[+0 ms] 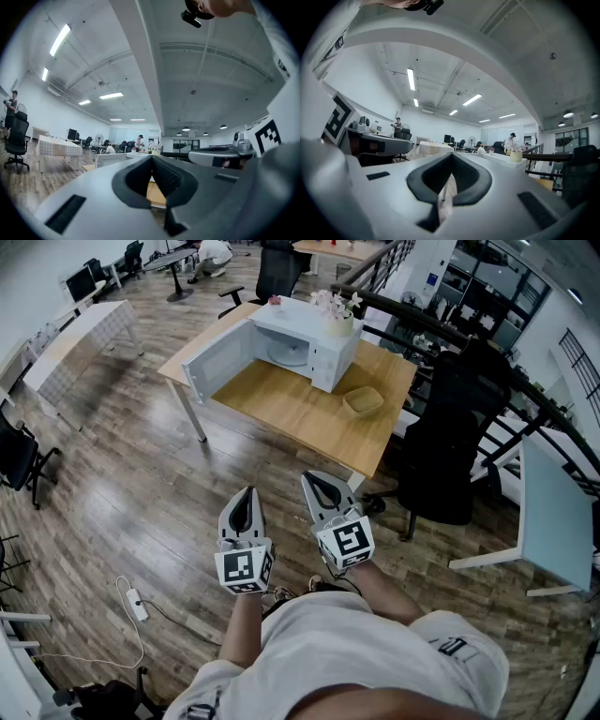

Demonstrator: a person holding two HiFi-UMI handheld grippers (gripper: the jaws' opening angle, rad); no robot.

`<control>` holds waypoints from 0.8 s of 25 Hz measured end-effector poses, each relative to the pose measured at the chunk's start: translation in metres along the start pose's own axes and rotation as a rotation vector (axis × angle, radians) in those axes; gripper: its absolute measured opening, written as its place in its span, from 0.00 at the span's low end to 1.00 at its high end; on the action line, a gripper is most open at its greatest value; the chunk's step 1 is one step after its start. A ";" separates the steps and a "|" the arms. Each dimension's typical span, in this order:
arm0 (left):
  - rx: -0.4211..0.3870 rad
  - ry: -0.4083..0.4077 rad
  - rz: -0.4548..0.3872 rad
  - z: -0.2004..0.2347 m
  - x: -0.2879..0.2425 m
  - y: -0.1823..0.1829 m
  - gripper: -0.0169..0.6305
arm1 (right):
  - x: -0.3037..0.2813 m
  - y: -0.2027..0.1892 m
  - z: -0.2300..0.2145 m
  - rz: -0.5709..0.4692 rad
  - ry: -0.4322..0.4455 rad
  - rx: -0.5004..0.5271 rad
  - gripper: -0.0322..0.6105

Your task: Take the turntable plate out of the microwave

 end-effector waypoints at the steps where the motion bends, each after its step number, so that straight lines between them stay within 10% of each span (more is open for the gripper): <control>1: 0.001 -0.001 -0.003 0.001 -0.002 0.001 0.04 | -0.002 -0.001 0.000 0.006 0.000 0.002 0.05; 20: 0.027 -0.072 0.078 0.014 -0.017 -0.037 0.07 | -0.020 -0.035 0.011 0.053 -0.009 -0.063 0.08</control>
Point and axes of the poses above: the fingertips, and each gripper's own axes: x backward along the fingers, z to its left, y out of its top, the point moved 4 cm from there along x, backward along the fingers, and after that the axes turned 7 degrees about -x, right-handed, at the moved point
